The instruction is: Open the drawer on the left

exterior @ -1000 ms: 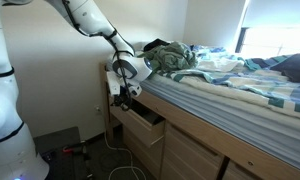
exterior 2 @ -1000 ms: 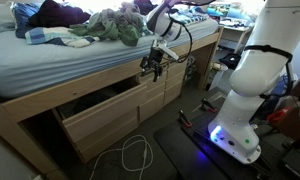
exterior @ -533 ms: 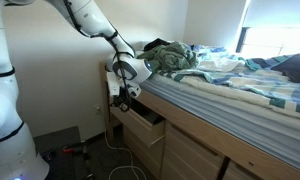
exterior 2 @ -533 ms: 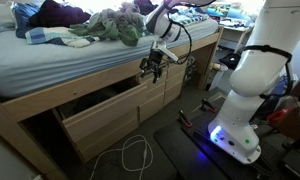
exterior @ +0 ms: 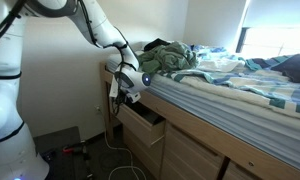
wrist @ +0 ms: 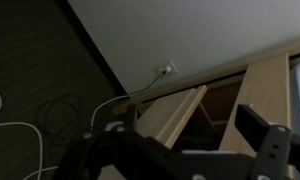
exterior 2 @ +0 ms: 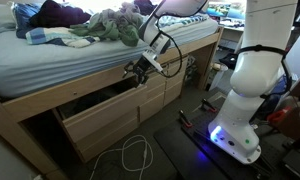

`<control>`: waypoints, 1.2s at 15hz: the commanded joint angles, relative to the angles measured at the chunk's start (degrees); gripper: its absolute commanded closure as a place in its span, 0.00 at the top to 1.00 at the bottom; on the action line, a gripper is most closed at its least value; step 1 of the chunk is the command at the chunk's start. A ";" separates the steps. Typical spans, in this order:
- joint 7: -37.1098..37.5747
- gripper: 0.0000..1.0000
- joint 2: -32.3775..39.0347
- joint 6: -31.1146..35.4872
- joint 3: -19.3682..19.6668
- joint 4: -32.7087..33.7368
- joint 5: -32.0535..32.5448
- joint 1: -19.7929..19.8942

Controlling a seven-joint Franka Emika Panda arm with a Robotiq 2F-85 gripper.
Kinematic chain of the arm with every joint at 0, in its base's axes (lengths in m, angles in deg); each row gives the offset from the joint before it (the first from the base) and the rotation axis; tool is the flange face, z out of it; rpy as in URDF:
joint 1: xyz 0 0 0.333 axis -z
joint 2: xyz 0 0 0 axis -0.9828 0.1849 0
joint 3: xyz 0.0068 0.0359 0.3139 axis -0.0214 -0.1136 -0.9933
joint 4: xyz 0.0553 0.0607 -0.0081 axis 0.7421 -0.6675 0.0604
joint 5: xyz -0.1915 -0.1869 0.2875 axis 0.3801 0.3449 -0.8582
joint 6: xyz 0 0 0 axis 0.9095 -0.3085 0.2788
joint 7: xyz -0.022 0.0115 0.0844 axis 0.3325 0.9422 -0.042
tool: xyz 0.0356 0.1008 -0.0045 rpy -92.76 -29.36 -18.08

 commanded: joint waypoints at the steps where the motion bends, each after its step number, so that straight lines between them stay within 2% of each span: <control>1: 2.37 1.00 4.82 5.24 -1.11 3.85 -11.22 -1.32; 3: 2.00 1.00 6.17 7.66 -1.16 4.93 -14.44 -3.00; 4: 0.40 1.00 4.96 5.28 -0.13 3.26 -12.00 -2.34; 10: 1.08 1.00 6.62 7.35 -0.28 4.60 -12.99 -3.87; 14: 5.92 1.00 8.76 16.21 -0.20 4.90 -11.48 -6.85; 18: 8.19 1.00 11.24 29.22 -1.01 5.66 -13.39 -9.84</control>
